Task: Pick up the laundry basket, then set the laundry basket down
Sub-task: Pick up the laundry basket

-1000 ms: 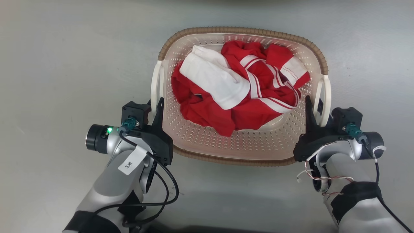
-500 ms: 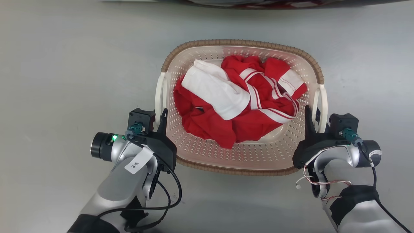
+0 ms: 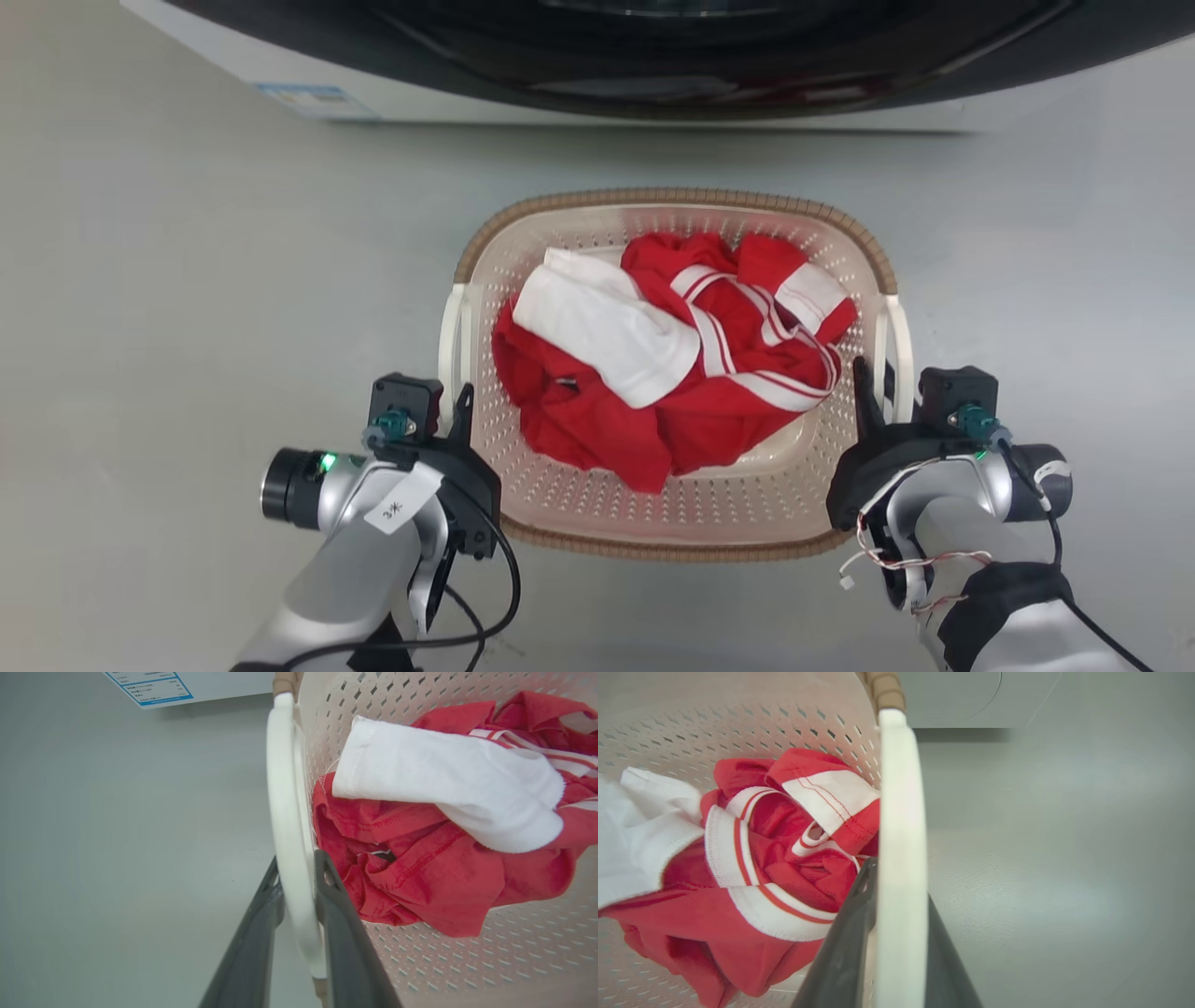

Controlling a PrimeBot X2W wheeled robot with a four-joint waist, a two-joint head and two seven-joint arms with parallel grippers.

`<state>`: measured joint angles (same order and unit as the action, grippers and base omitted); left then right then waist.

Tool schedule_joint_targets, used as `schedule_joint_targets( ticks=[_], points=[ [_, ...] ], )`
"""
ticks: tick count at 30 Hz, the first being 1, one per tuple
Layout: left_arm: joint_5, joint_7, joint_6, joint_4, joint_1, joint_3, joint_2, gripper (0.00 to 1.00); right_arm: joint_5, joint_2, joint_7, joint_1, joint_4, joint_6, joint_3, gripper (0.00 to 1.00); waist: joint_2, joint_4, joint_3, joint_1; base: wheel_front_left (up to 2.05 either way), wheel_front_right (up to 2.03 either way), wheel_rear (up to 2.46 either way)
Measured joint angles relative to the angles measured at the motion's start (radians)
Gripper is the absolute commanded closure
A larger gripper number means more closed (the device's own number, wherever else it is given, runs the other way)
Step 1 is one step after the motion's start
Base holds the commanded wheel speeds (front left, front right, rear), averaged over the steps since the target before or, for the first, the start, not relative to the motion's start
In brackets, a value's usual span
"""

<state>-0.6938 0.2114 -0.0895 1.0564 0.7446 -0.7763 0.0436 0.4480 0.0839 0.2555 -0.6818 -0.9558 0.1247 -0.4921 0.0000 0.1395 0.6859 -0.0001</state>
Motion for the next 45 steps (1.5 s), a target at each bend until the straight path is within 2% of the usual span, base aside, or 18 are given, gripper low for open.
schedule_joint_targets(
  ticks=[15, 25, 45],
  points=[
    [-0.052, -0.026, 0.000, 0.076, -0.139, -0.038, -0.006, 1.00, 0.160, -0.006, -0.029, 0.125, -0.019, 0.009, -0.179, 1.00, 0.0000, -0.028, -0.226, -0.0001, 0.00, 0.00, 0.00],
    [-0.064, -0.075, 0.014, 0.122, -0.235, -0.070, -0.004, 1.00, 0.272, -0.008, -0.102, 0.227, -0.013, 0.017, -0.290, 1.00, 0.0000, -0.051, -0.374, -0.0001, 0.00, 0.00, 0.00],
    [-0.105, -0.186, 0.054, 0.161, -0.367, -0.111, -0.004, 1.00, 0.421, -0.012, -0.247, 0.351, -0.034, 0.018, -0.416, 1.00, 0.0000, -0.079, -0.604, -0.0001, 0.00, 0.00, 0.00]
  ],
)
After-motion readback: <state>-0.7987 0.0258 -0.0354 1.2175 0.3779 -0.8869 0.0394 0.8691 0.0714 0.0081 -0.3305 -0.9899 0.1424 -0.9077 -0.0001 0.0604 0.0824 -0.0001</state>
